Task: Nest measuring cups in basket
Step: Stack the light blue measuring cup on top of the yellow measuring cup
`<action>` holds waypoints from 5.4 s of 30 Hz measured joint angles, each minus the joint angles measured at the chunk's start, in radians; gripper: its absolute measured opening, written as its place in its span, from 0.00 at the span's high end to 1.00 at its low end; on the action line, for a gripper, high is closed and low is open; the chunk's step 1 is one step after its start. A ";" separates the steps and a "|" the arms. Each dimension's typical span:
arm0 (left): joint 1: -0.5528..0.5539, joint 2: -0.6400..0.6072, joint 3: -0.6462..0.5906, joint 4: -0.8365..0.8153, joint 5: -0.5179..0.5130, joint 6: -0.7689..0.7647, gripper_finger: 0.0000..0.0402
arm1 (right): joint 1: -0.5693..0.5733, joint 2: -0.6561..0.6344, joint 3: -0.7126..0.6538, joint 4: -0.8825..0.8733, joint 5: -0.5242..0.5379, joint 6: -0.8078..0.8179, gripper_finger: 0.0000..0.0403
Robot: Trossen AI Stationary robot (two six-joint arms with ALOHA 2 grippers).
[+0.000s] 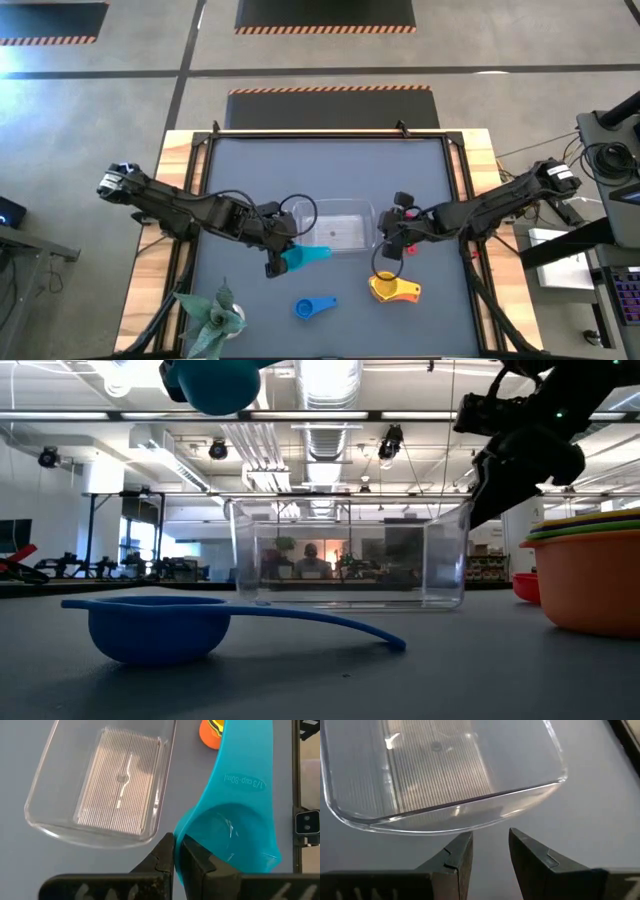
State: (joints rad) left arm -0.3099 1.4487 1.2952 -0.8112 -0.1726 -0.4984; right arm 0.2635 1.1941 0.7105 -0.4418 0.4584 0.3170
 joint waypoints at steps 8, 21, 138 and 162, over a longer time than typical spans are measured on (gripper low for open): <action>-0.002 0.007 0.000 0.005 0.000 0.000 1.00 | -0.033 0.073 0.015 0.059 -0.048 -0.040 0.71; -0.008 0.101 0.000 0.055 -0.001 -0.078 1.00 | 0.059 -0.141 0.038 -0.229 -0.100 0.121 0.71; -0.023 0.240 0.000 0.313 -0.003 -0.034 0.86 | 0.148 0.287 0.367 0.149 -0.218 -0.174 0.69; -0.062 0.140 -0.005 0.460 -0.234 0.131 0.85 | 0.460 -0.102 0.046 0.004 0.034 0.279 0.69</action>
State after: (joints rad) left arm -0.3720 1.5887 1.2901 -0.3510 -0.4071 -0.3675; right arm 0.7233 1.0919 0.7565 -0.4374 0.4920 0.5963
